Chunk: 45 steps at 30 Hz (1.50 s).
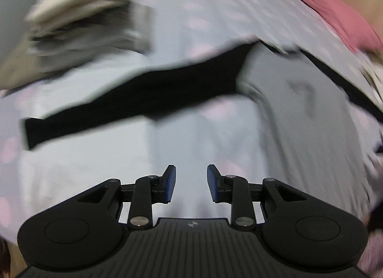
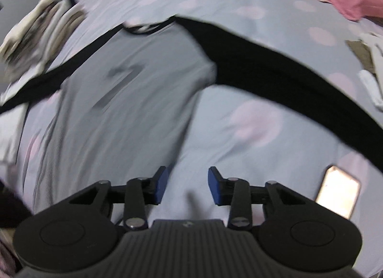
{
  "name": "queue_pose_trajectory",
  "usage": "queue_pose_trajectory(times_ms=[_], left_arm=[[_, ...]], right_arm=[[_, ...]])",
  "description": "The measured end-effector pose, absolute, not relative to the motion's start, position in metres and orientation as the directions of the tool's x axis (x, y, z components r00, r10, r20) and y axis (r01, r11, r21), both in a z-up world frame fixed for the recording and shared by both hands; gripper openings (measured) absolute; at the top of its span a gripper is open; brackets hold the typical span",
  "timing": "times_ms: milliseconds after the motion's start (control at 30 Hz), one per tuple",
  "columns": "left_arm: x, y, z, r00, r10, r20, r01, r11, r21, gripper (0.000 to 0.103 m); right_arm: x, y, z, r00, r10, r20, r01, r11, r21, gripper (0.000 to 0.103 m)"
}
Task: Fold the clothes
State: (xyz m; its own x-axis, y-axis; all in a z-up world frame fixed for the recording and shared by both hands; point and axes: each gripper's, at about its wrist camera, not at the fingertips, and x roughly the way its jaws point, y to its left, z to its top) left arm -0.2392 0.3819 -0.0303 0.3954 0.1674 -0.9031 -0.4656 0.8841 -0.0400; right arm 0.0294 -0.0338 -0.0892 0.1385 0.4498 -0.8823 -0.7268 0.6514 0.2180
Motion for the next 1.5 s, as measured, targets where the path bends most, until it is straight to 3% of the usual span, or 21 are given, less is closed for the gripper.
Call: queue_pose_trajectory(times_ms=[133,267,600,767,833,1100,1233,1500], left_arm=[[-0.236,0.326,-0.057,0.363,0.073,-0.929,-0.341,0.938,-0.060,0.026],[-0.237,0.285,-0.083,0.306,-0.022,-0.952,-0.264,0.959,-0.107,0.027],[-0.229,0.249,-0.130,0.166,-0.024,-0.986,-0.244,0.968,-0.064,0.025],[-0.231,0.248,-0.130,0.181,-0.022,-0.983,-0.258,0.964,-0.069,0.009],[-0.234,0.248,-0.127,0.192,-0.030,-0.981,-0.264,0.961,-0.081,0.004],[-0.253,0.266,-0.067,0.303,-0.109,-0.947,-0.256,0.948,-0.191,0.003],[-0.256,0.283,-0.046,0.321,-0.118,-0.939,-0.280,0.936,-0.214,0.003],[-0.255,0.290,-0.077,0.201,-0.109,-0.973,-0.294,0.941,-0.166,0.002]], right_arm=[[-0.008,-0.031,-0.101,0.088,0.444,-0.892,-0.774,0.594,0.219,0.039],[-0.037,-0.034,-0.107,0.117,0.398,-0.910,-0.829,0.544,0.131,0.038],[-0.064,-0.058,-0.112,0.065,0.421,-0.905,-0.893,0.429,0.136,0.038],[-0.073,-0.053,-0.119,0.018,0.422,-0.907,-0.918,0.366,0.152,0.036],[-0.074,-0.051,-0.121,-0.002,0.416,-0.909,-0.917,0.362,0.167,0.009],[-0.067,-0.068,-0.087,-0.069,0.454,-0.888,-0.872,0.405,0.275,0.007],[-0.060,-0.080,-0.077,-0.070,0.403,-0.912,-0.866,0.430,0.256,0.007],[-0.048,-0.098,-0.070,-0.086,0.290,-0.953,-0.854,0.470,0.221,0.006]])
